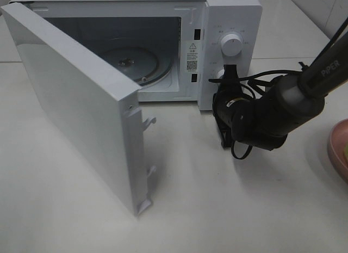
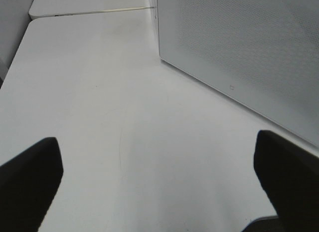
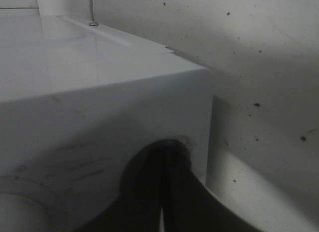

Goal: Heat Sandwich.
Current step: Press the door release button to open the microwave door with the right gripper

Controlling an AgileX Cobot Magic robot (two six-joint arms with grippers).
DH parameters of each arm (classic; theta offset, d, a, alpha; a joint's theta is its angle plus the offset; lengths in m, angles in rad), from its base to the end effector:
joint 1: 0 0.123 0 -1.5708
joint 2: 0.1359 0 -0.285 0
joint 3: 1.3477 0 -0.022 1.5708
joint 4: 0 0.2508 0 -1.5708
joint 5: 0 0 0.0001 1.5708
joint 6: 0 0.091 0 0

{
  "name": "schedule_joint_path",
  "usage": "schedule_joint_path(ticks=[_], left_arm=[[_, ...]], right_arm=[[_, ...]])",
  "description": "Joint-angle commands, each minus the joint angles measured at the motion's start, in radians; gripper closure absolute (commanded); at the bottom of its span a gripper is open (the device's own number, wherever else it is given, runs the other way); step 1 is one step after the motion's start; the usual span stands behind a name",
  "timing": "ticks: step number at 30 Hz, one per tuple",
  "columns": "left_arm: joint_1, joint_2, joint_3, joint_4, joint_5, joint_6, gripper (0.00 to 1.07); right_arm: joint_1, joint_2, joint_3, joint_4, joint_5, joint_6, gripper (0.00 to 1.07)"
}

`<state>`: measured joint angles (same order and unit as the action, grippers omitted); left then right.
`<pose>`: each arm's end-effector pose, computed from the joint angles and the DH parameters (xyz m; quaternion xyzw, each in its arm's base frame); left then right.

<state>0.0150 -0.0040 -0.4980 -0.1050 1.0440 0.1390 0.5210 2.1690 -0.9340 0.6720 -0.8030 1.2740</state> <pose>-0.0046 -0.0083 0.2784 0.0541 0.8454 -0.0116 0.5312 0.3556 0.1571 0.0782 0.5850 0.5991 0.3858 0.3874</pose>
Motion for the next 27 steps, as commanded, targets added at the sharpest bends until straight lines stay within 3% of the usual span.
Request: schedule_joint_path(ticks=[1, 13, 27], left_arm=[[0.003, -0.026, 0.001, -0.008, -0.013, -0.007, 0.05], [0.003, -0.026, 0.001, -0.008, -0.013, -0.007, 0.05], [0.003, -0.026, 0.001, -0.008, -0.013, -0.007, 0.05]], right_arm=[[-0.033, 0.004, -0.089, -0.068, -0.164, -0.019, 1.05], [-0.033, -0.005, -0.082, -0.095, -0.040, -0.010, 1.04], [-0.033, -0.099, 0.028, -0.171, 0.155, -0.014, 1.04]])
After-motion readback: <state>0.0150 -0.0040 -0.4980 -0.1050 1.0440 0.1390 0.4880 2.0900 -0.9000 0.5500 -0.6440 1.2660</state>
